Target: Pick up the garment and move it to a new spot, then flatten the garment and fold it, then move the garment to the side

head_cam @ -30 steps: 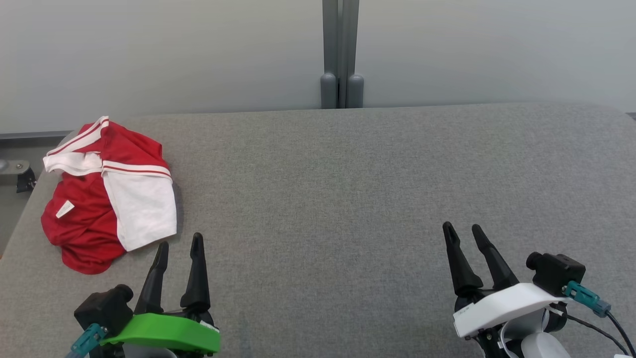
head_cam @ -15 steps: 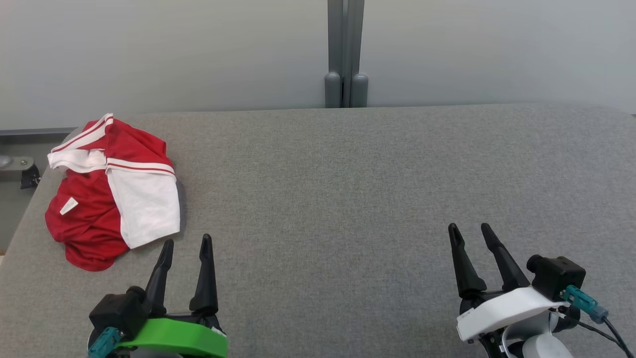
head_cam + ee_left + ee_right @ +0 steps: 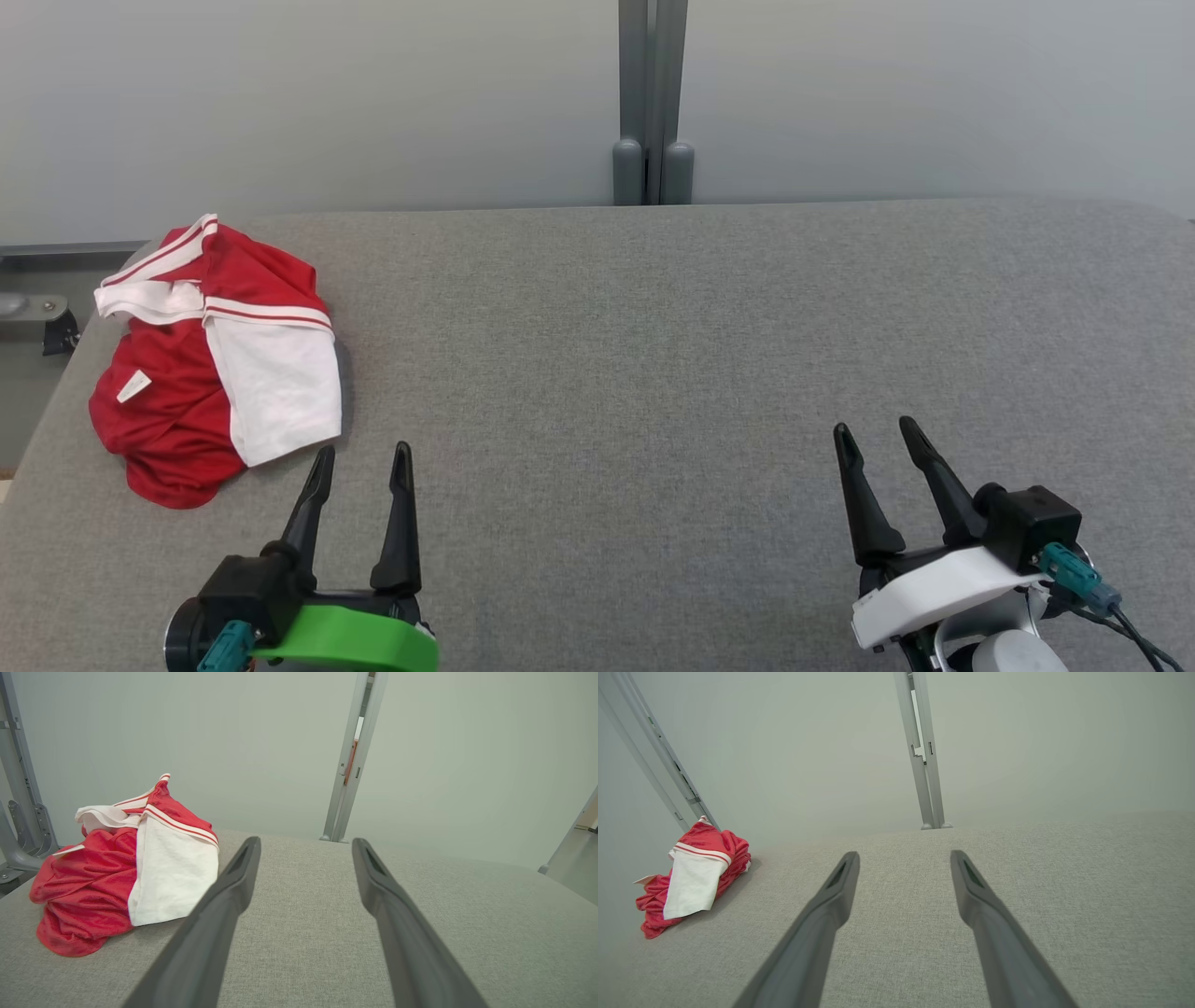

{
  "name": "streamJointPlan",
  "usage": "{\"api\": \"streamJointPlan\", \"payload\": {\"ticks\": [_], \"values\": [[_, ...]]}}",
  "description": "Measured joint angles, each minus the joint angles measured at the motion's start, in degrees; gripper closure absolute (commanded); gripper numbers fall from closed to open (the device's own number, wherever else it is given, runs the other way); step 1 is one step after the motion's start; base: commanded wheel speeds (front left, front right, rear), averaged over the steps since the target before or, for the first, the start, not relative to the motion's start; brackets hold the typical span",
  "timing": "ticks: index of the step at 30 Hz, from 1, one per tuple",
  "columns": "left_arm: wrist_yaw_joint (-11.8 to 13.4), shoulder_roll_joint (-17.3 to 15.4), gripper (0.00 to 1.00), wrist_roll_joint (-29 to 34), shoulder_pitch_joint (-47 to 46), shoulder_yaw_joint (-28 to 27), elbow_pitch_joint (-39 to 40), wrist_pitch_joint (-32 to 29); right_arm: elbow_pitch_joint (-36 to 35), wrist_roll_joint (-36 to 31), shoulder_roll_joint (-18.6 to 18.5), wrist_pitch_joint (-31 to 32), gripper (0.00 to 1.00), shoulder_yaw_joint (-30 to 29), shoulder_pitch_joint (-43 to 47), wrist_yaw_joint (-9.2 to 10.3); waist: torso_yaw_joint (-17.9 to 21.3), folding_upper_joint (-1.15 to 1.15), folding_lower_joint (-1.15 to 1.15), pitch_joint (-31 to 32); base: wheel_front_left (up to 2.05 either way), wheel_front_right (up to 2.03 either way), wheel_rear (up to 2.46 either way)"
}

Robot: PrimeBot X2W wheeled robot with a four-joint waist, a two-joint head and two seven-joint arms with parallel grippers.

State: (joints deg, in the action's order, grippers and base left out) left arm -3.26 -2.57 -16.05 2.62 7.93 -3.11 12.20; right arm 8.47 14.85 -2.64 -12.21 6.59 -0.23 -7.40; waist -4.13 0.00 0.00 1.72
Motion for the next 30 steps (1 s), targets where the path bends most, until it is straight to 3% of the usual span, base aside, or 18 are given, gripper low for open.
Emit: {"api": "streamJointPlan", "payload": {"ticks": [30], "values": [[0.3, -0.1, 0.00, 10.9, 0.6, 1.8, -1.5, 2.9, 1.1, -8.6, -0.1, -2.8, 0.00, -0.3, 0.7, -0.08, -0.3, 0.00, 0.00, 0.3, 0.00, 0.00, 0.00]]}}
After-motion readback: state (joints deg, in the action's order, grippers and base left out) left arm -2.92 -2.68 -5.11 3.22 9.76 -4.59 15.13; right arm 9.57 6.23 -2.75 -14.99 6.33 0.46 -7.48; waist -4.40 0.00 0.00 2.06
